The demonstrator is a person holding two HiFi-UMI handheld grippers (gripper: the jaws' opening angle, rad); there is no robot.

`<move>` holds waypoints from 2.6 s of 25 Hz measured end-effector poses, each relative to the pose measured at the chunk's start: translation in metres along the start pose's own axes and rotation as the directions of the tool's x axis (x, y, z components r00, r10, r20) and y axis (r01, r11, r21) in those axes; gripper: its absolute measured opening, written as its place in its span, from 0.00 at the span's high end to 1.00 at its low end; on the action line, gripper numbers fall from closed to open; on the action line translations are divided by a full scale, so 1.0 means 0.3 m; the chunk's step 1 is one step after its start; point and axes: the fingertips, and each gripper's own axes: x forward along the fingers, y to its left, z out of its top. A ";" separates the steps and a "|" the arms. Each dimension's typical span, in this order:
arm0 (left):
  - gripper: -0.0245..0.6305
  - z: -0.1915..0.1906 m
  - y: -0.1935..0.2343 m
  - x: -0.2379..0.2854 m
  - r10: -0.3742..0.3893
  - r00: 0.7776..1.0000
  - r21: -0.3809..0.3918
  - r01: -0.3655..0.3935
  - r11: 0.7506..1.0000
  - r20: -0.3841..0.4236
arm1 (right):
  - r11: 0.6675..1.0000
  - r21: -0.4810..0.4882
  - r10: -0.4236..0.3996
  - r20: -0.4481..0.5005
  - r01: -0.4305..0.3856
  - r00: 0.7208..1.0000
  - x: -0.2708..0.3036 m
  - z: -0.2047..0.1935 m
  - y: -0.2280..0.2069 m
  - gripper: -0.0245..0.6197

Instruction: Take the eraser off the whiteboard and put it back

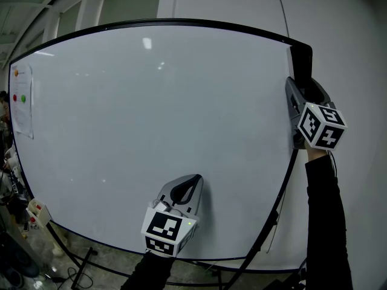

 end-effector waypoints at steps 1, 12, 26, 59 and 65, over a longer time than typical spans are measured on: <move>0.95 -0.001 0.000 -0.002 0.000 1.000 0.000 0.000 1.000 -0.001 | 1.000 0.001 0.002 0.002 -0.002 1.000 -0.011 -0.001 0.001 0.53; 0.95 0.001 -0.019 -0.010 -0.018 1.000 -0.001 0.018 1.000 0.007 | 0.999 -0.026 0.032 0.044 -0.031 0.999 -0.198 0.033 0.061 0.53; 0.95 -0.052 -0.078 -0.011 -0.075 0.997 -0.030 0.075 0.997 -0.002 | 0.998 -0.045 0.044 0.018 -0.043 0.999 -0.509 0.014 0.163 0.53; 0.96 -0.039 -0.087 -0.077 -0.094 0.994 -0.048 0.096 0.994 0.047 | 0.999 0.018 0.039 0.006 -0.039 0.999 -0.573 -0.019 0.165 0.53; 0.95 -0.077 -0.055 -0.119 -0.024 1.000 -0.045 0.024 0.999 0.008 | 0.996 0.057 0.066 -0.006 -0.065 0.998 -0.580 -0.091 0.198 0.53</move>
